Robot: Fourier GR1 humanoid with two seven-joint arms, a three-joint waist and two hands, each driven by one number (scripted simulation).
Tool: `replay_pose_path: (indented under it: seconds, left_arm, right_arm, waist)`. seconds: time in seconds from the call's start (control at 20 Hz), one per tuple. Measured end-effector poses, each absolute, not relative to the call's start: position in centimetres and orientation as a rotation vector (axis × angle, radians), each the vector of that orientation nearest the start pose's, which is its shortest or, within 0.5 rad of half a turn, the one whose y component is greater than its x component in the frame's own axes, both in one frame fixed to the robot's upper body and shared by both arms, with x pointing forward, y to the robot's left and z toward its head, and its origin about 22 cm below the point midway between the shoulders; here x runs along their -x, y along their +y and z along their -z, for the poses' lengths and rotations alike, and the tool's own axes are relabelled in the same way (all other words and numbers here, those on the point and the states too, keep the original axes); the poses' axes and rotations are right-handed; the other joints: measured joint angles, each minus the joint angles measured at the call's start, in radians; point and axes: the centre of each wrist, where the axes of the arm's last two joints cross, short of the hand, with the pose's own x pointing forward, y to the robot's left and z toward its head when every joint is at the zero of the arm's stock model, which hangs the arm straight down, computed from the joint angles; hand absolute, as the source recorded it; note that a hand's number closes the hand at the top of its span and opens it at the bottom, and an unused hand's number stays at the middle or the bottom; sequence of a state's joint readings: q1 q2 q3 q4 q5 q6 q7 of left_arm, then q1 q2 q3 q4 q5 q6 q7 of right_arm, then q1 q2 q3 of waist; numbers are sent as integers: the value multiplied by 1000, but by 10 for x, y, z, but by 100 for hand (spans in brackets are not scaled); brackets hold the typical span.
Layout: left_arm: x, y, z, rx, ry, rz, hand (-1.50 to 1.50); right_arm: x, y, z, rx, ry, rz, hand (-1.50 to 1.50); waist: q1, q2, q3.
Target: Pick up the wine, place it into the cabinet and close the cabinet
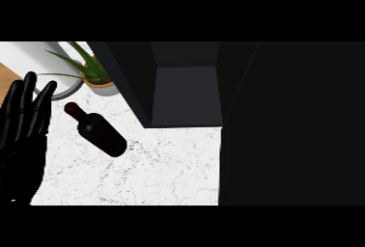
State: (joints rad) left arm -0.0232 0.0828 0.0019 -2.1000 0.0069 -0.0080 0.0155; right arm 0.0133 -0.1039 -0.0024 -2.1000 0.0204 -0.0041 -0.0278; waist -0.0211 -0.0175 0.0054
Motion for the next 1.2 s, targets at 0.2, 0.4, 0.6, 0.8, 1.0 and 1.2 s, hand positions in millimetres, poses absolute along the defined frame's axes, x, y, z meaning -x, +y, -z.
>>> replay_pose_path:
  seconds: [0.2, 0.4, 0.6, 0.8, 1.0, 1.2]
  left_arm:
    - [-232, 218, -133, -113, -2078, 61, -150]
    - [-253, 210, -140, -180, -2005, -117, -150]
    - [-262, 194, -154, -166, -1938, -305, -150]
    - [-257, 169, -185, -161, -1911, -385, -150]
    - [-253, 142, -213, -157, -1898, -412, -150]
    - [-243, 125, -239, -165, -1907, -411, -150]
  right_arm:
    - [-190, -243, -119, 82, -2119, -108, -150]
    - [-183, -230, -117, -104, -2077, -160, -150]
    - [-170, -219, -122, -328, -2012, -227, -150]
    - [-153, -223, -135, -400, -1978, -261, -150]
    - [-149, -223, -145, -432, -1962, -272, -150]
    - [-148, -222, -150, -430, -1948, -279, -150]
  waist:
    - [3, 11, -3]
    - [4, 17, -4]
    - [0, 15, -4]
    - [7, 12, -4]
    - [14, 12, -4]
    - [18, 12, -4]
